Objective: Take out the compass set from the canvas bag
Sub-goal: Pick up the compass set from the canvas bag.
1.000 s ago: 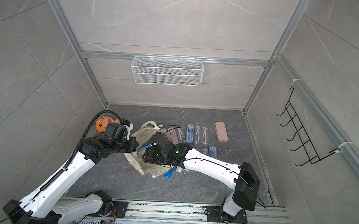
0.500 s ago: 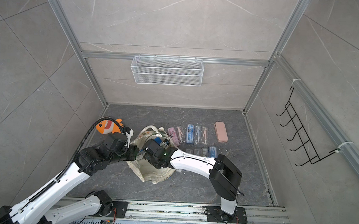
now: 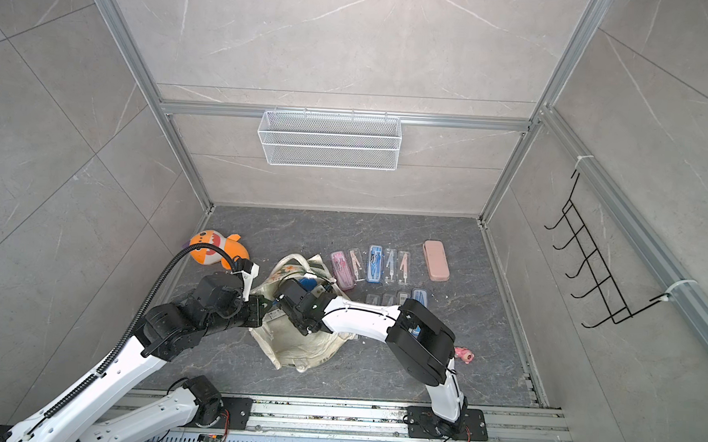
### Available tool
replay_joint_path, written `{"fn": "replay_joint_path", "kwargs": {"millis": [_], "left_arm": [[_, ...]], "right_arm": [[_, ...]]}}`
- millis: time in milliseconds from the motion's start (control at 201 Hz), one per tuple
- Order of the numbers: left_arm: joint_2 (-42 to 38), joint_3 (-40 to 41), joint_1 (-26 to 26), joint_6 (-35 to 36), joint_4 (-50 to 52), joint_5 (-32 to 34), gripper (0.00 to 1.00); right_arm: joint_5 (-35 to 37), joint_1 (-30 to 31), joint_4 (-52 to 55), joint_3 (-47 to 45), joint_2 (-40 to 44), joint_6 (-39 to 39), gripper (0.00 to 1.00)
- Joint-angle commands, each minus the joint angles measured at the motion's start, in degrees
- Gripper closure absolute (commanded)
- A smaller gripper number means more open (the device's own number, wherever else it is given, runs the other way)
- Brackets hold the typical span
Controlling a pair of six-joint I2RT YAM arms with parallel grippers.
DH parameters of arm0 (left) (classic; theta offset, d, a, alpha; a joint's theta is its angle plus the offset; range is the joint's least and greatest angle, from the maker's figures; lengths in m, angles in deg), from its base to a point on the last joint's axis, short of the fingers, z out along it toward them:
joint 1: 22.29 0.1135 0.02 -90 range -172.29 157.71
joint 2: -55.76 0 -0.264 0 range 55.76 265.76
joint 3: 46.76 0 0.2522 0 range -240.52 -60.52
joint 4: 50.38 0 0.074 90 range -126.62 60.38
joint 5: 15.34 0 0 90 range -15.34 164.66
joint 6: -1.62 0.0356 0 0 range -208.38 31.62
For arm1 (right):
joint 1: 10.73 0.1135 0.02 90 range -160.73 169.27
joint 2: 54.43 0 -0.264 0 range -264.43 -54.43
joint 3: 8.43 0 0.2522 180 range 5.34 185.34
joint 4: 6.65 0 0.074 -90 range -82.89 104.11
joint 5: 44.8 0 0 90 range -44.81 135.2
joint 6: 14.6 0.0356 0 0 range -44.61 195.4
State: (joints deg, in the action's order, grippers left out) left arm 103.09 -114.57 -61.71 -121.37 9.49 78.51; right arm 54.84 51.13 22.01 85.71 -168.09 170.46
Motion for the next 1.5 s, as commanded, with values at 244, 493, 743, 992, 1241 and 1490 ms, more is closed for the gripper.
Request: {"fn": "replay_joint_path", "kwargs": {"millis": [244,493,743,992,1241,1490], "left_arm": [[-1.7,-0.6,-1.8,1.6,-1.8,-1.6,1.00],[-1.2,-1.5,-2.7,2.0,-0.7,-0.9,1.00],[-1.6,-1.7,-2.9,1.5,0.1,0.5,1.00],[-2.2,-2.2,-2.8,-0.3,1.6,6.1,1.00],[-0.8,-3.5,-2.8,-3.1,2.7,14.1,1.00],[1.2,-3.9,-2.8,-4.1,1.2,18.1,1.00]], "right_arm": [[-1.7,0.4,-5.5,2.9,-5.1,4.9,0.24],[-2.2,0.0,-6.6,3.4,-7.7,7.8,0.26],[-3.9,0.0,-8.5,3.0,-9.5,8.7,0.39],[-4.7,0.0,-7.8,2.9,-7.2,3.1,0.49],[-6.0,1.6,-1.7,3.5,0.8,-10.2,0.52],[-5.2,3.0,3.9,-3.0,12.7,-18.1,0.54]]}}
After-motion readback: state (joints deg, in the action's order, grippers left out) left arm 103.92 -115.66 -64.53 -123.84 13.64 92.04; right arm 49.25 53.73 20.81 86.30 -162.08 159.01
